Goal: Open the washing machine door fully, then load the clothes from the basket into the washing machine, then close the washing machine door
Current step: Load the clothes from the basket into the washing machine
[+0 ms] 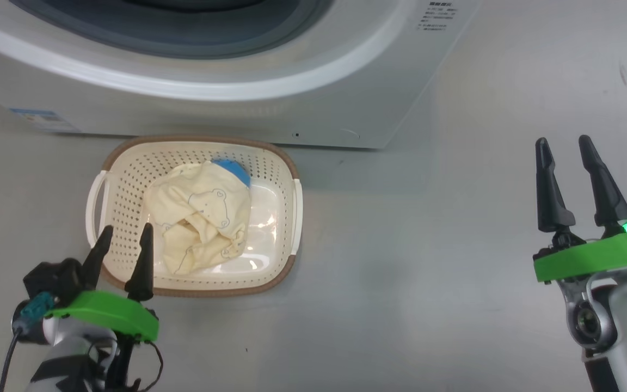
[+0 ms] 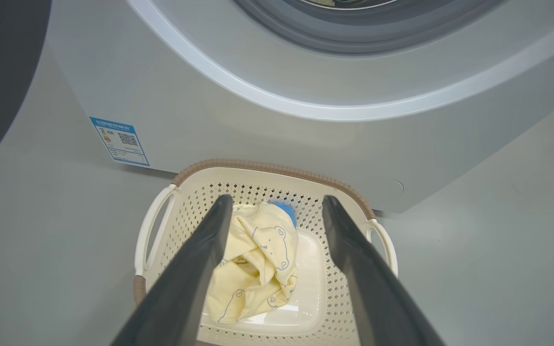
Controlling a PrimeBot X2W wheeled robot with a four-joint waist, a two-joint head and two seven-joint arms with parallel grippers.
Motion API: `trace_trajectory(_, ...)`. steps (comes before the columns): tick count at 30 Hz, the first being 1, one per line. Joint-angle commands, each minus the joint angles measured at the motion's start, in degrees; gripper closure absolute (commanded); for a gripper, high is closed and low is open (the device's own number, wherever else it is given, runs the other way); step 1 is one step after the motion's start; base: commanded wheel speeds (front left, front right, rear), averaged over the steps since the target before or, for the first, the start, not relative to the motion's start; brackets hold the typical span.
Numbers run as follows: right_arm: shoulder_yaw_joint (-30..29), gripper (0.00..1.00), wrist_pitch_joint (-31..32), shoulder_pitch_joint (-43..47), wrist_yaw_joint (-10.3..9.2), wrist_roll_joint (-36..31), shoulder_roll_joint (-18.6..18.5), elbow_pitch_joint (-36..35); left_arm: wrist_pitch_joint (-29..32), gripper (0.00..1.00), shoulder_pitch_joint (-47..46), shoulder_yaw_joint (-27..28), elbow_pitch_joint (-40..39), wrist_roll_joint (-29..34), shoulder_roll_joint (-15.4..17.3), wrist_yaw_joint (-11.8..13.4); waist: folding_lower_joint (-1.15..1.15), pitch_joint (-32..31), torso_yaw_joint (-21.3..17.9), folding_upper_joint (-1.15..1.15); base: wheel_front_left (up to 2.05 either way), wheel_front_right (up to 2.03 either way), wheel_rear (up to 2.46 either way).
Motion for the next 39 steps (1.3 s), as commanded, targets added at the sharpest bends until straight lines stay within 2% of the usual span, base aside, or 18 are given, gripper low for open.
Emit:
trace_trajectory(1, 0.94, 0.00, -0.36, -1.79, 0.09, -0.73, -0.25, -1.96, -0.38, 0.00, -2.12, 1.31, -0.56, -0.62, 2.26, 0.02, 0.00, 1.55, -0.34, 0.00, 0.00, 0.00, 0.00)
trace_trajectory(14, 2.28, 0.00, -0.36, -7.20, 0.09, -1.37, 1.62, -3.14, -0.38, 0.00, -13.70, -8.69, 9.70, -7.50, 5.45, 0.02, 0.00, 11.13, -1.83, 0.00, 0.00, 0.00, 0.00)
trace_trajectory(39, 5.53, 0.00, -0.36, -10.88, 0.09, -2.94, 3.76, -6.91, -0.38, 0.00, -29.26, -25.91, 21.84, -21.24, 12.17, 0.02, 0.00, 23.55, -5.50, 0.00, 0.00, 0.00, 0.00)
